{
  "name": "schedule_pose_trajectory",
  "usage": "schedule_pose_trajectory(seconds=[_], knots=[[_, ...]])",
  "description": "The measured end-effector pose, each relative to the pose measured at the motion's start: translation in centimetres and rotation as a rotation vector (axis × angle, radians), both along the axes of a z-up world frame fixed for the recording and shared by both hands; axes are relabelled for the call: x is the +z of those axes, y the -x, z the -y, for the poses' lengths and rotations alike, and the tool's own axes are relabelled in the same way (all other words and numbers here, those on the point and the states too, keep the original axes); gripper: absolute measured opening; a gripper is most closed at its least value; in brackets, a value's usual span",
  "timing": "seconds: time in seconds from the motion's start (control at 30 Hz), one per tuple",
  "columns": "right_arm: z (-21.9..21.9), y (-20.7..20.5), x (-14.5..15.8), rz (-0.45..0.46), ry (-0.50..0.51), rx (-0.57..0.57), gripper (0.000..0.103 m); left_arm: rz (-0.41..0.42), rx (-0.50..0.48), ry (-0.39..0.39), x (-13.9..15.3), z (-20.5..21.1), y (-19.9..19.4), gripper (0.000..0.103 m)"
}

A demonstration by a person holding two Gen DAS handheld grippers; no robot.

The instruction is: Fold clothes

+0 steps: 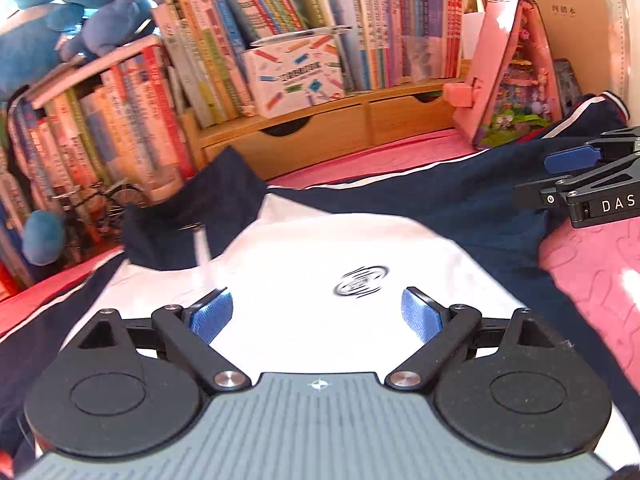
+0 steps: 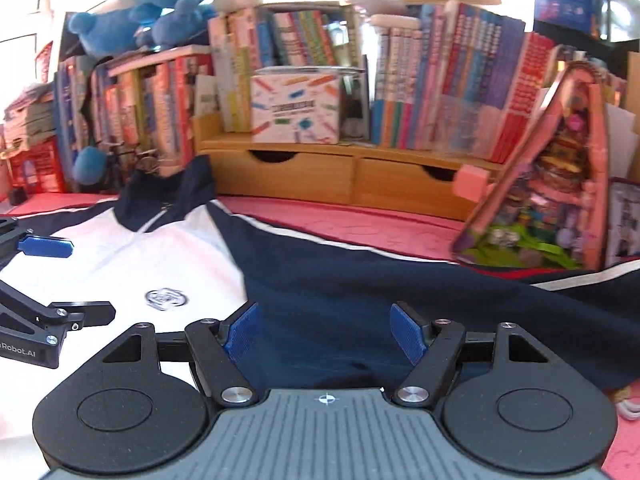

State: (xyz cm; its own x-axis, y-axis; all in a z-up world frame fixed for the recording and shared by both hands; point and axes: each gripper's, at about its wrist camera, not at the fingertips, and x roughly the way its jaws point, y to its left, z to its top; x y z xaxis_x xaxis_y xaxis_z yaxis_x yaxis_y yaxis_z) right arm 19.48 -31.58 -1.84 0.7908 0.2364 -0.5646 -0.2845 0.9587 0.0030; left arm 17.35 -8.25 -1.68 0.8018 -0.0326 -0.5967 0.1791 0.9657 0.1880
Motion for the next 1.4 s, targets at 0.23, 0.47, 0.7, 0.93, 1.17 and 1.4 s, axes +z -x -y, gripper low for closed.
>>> schedule_pose_trajectory(seconds=[0.23,0.47,0.7,0.93,1.17,1.4], knots=[[-5.8,-0.8,-3.2,-0.156,-0.002,0.046,0.072,-0.081,0.235,-0.01,-1.5,-10.2,5.0,0.093],[-6.1,-0.1,-3.0,-0.167,0.093,-0.026,0.082,-0.079,0.283,-0.004,-1.6,-13.3,7.5,0.095],[-9.1,5.9,-0.3,-0.127,0.065,0.045,0.091,-0.087,0.235,-0.002,-1.1,-12.6,9.2,0.095],[-10.9,14.2,-1.2,-0.149,0.053,0.187,0.091,-0.106,0.214,-0.016,-1.8,-12.3,11.5,0.097],[-7.7,21.0,-3.6,-0.095,0.145,0.302,0.1,-0.115,0.226,-0.003,-1.7,-13.8,13.5,0.101],[-4.1,22.7,-1.9,-0.136,0.151,0.21,0.102,-0.123,0.222,-0.082,-1.2,-13.1,14.6,0.1]])
